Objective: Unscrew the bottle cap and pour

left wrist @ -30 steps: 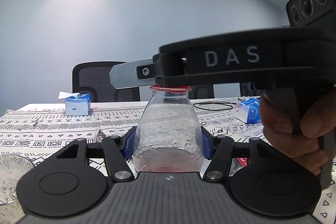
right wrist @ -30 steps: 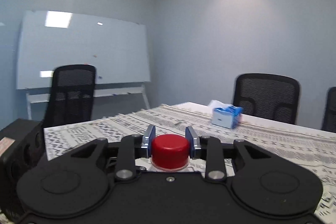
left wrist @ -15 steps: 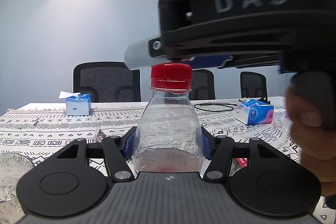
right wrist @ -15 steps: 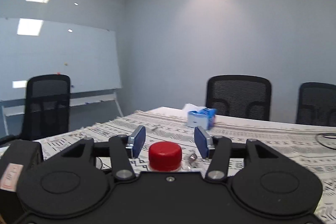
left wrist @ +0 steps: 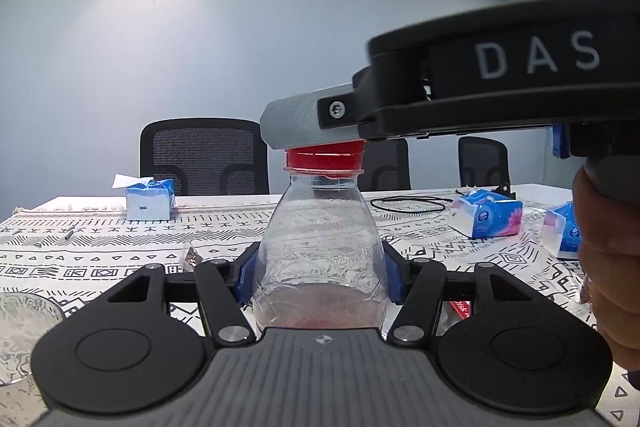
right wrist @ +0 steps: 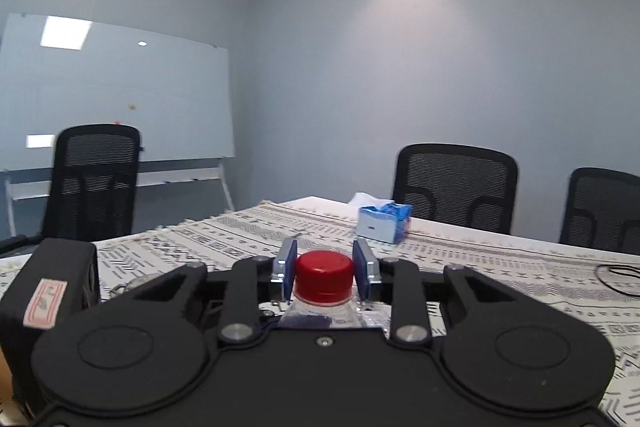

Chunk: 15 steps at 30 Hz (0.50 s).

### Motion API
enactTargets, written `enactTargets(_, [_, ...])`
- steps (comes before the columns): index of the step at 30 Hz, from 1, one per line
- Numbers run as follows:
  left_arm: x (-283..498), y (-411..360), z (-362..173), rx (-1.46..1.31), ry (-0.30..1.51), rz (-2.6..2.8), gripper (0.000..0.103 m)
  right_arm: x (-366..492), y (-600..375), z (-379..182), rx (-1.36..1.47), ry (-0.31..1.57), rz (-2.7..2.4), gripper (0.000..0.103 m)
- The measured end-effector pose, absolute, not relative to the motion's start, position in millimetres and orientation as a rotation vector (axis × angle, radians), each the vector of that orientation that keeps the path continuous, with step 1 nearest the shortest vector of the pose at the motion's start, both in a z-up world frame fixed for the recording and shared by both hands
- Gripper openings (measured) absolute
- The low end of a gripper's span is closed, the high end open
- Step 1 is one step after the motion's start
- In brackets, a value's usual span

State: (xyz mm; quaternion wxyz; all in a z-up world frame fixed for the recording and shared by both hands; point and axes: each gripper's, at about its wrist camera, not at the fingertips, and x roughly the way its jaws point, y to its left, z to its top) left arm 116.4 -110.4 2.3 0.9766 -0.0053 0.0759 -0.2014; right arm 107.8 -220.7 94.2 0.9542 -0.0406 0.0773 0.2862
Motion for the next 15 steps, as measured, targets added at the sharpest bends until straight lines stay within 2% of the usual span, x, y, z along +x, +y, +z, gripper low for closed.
enactTargets(10, [114.2,-107.5,2.8,-0.010,0.157,-0.437,0.056,139.2,-258.9,92.4,-0.090,0.128,0.909,0.031])
enactTargets(15, [109.8,-111.8,0.0,0.010,0.137,-0.423,0.056,148.1,-268.1,99.0,-0.095,0.171,1.014,0.033])
